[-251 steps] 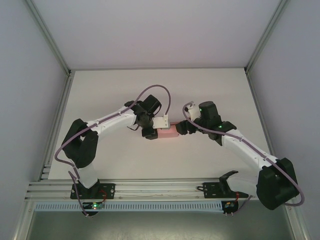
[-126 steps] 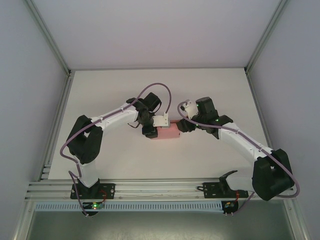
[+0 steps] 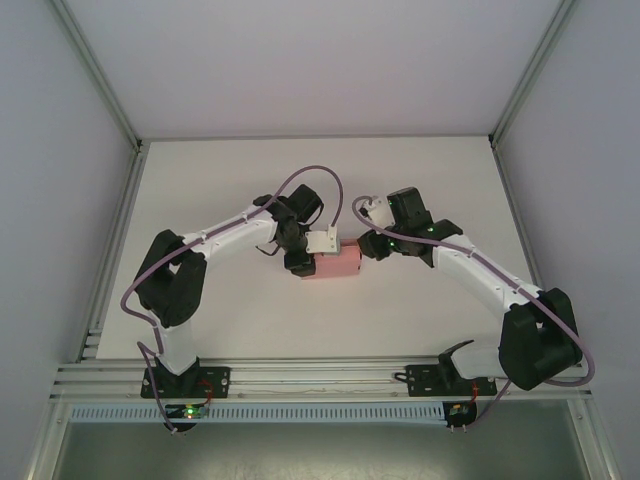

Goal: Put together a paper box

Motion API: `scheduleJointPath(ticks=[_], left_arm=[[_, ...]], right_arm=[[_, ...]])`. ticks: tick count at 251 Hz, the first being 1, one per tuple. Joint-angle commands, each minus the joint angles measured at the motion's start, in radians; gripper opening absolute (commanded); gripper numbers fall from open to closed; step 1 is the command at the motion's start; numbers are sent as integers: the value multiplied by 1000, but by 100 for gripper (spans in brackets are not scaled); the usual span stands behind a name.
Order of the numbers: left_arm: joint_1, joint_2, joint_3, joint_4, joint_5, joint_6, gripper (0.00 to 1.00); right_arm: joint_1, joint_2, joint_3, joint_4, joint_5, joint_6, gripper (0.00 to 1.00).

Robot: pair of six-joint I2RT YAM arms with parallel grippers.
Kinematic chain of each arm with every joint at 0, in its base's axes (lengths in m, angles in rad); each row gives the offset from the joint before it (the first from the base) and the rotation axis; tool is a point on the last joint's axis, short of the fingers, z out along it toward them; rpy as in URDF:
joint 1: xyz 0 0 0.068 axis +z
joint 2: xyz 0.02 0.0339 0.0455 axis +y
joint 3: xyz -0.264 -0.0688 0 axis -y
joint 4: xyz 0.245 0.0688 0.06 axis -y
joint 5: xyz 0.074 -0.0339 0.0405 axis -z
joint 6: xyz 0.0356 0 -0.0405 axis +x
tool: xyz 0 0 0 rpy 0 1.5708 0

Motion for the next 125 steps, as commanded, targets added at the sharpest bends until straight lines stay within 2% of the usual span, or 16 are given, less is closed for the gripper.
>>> scheduleJointPath(ticks=[1,97,125], left_arm=[[8,41,8,-88,-18,2,49],[5,36,6,-85,-28,11,49],[2,38,8,-85,-34,16,49]], right_arm=[[1,-7,29,-68,48,43,25],[10,4,42,-109,105,51,23],[12,12,55,-104,73,43,22]])
